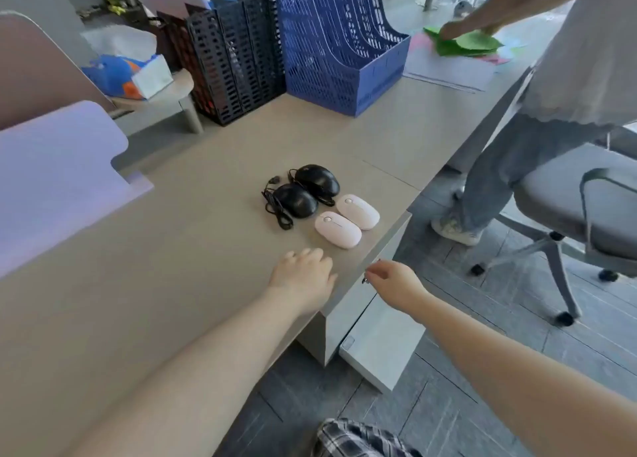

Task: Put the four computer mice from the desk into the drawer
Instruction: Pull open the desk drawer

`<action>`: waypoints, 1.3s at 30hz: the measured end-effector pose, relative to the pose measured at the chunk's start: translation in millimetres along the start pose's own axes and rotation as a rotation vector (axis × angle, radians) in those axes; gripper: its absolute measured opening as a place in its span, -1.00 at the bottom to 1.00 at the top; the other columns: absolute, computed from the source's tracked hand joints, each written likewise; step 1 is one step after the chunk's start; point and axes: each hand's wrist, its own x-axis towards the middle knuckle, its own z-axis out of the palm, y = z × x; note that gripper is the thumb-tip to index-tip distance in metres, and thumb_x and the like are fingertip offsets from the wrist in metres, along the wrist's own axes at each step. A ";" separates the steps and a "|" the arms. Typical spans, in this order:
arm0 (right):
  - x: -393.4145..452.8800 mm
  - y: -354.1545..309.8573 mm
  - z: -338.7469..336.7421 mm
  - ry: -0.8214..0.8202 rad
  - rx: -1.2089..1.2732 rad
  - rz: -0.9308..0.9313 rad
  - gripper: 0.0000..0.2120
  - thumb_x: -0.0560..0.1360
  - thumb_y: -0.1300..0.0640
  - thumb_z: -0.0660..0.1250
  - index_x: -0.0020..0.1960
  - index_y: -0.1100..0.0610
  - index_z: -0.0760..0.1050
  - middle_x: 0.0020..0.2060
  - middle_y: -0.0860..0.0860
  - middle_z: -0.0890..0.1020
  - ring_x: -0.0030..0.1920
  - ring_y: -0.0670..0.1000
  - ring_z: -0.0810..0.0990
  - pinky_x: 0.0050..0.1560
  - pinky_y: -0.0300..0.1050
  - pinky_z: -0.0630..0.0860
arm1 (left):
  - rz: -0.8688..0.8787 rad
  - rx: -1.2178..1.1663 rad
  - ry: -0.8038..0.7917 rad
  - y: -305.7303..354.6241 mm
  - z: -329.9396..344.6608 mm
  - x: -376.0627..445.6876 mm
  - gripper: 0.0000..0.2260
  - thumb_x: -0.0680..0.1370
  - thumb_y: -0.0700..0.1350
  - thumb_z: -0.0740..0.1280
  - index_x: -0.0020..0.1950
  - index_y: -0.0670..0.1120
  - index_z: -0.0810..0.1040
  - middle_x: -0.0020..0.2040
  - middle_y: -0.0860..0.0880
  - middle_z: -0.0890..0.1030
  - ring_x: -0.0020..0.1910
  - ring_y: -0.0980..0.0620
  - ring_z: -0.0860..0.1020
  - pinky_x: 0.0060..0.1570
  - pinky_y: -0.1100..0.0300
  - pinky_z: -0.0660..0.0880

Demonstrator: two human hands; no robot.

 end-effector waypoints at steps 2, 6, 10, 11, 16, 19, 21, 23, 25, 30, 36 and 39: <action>6.9 15.4 10.5 0.016 0.021 0.033 -0.71 0.59 0.11 0.19 0.21 0.14 0.57 0.16 0.06 0.62 0.17 0.11 0.55 0.13 -0.07 0.48 | 0.017 -0.006 0.028 3.7 18.4 2.6 -0.72 0.61 0.02 0.09 0.17 -0.12 0.43 0.20 -0.11 0.45 0.26 -0.13 0.39 0.17 -0.04 0.33; 35.4 53.0 39.5 0.034 0.063 0.087 -0.67 0.57 0.18 0.12 0.28 0.13 0.50 0.08 0.10 0.57 -0.04 0.10 0.51 -0.11 -0.11 0.49 | 0.024 -0.082 0.088 3.1 55.9 5.6 -0.61 0.63 0.00 0.07 0.44 -0.08 0.28 0.44 -0.07 0.28 0.42 -0.09 0.25 0.30 -0.05 0.30; 65.6 81.5 61.5 0.041 0.077 0.081 -0.73 0.57 0.18 0.08 0.18 0.17 0.47 -0.13 0.11 0.51 -0.26 0.09 0.45 -0.32 -0.18 0.35 | -0.015 -0.074 0.251 8.5 81.9 3.0 -0.54 0.64 0.00 0.05 0.53 -0.08 0.12 0.55 -0.06 0.15 0.51 -0.05 0.11 0.45 0.01 0.12; 71.8 85.3 65.3 0.040 0.055 0.063 -0.78 0.58 0.19 0.08 0.09 0.17 0.48 -0.15 0.12 0.50 -0.29 0.08 0.43 -0.30 -0.17 0.34 | -0.022 -0.062 0.266 10.8 85.7 3.0 -0.53 0.64 0.01 0.05 0.54 -0.08 0.10 0.56 -0.06 0.13 0.52 -0.05 0.10 0.47 0.02 0.09; 100.9 98.5 76.1 0.036 -0.047 0.020 -0.80 0.62 0.23 0.04 0.05 0.21 0.43 -0.23 0.09 0.44 -0.23 0.09 0.43 -0.32 -0.19 0.32 | -0.042 -0.039 0.303 12.0 87.1 3.8 -0.52 0.64 0.03 0.03 0.55 -0.06 0.08 0.57 -0.02 0.10 0.54 -0.01 0.07 0.47 0.04 0.05; 103.7 99.8 79.3 0.029 -0.054 0.094 -0.74 0.57 0.35 0.10 0.22 0.28 0.43 -0.03 0.10 0.56 -0.06 0.10 0.57 -0.27 -0.17 0.34 | -0.053 -0.014 0.292 13.1 86.6 4.4 -0.51 0.64 0.05 0.02 0.55 -0.04 0.05 0.58 0.00 0.09 0.54 0.01 0.07 0.47 0.05 0.05; 107.0 96.4 79.1 0.030 -0.115 0.063 -0.71 0.55 0.37 0.18 0.26 0.29 0.45 0.04 0.12 0.55 0.04 0.12 0.53 -0.30 -0.17 0.33 | -0.063 -0.009 0.280 12.8 85.9 6.3 -0.51 0.64 0.05 0.02 0.55 -0.03 0.04 0.58 0.01 0.07 0.54 0.02 0.06 0.47 0.06 0.04; 116.8 98.0 82.2 0.037 0.058 0.083 -0.71 0.55 0.33 0.20 0.26 0.29 0.48 0.02 0.13 0.54 -0.03 0.10 0.47 -0.42 -0.22 0.27 | -0.062 -0.010 0.288 11.4 85.7 8.4 -0.51 0.64 0.05 0.02 0.55 -0.03 0.04 0.58 0.01 0.07 0.54 0.02 0.06 0.47 0.06 0.03; 119.0 95.4 86.2 0.065 0.296 0.140 -0.69 0.56 0.28 0.16 0.26 0.30 0.46 0.15 0.22 0.57 0.10 0.18 0.56 -0.23 -0.15 0.48 | -0.061 -0.009 0.299 11.0 85.6 8.3 -0.52 0.64 0.04 0.02 0.55 -0.03 0.05 0.58 0.01 0.08 0.54 0.01 0.06 0.47 0.06 0.03; 116.6 99.8 94.3 0.124 0.567 0.198 -0.84 0.57 0.23 0.04 -0.07 0.16 0.38 -0.12 0.19 0.55 -0.01 0.19 0.59 -0.05 0.05 0.50 | -0.058 0.003 0.318 11.4 86.2 8.0 -0.52 0.64 0.03 0.03 0.55 -0.03 0.06 0.58 0.00 0.09 0.54 0.01 0.07 0.47 0.09 0.00; 110.4 106.2 75.6 0.003 0.562 0.246 -0.86 0.60 0.21 0.06 0.00 0.16 0.40 -0.29 0.06 0.49 -0.29 0.00 0.46 -0.25 -0.05 0.50 | -0.054 0.004 0.328 12.2 86.4 7.0 -0.52 0.65 0.04 0.02 0.55 -0.03 0.05 0.58 0.01 0.08 0.54 0.02 0.07 0.48 0.11 -0.01; 101.2 120.7 63.7 0.017 0.481 0.276 -0.85 0.57 0.21 0.13 0.05 0.17 0.45 -0.17 0.11 0.58 -0.19 0.05 0.50 -0.17 -0.01 0.55 | -0.050 0.000 0.323 13.0 85.4 7.0 -0.52 0.65 0.04 0.01 0.55 -0.03 0.05 0.58 0.01 0.07 0.54 0.02 0.06 0.48 0.11 -0.02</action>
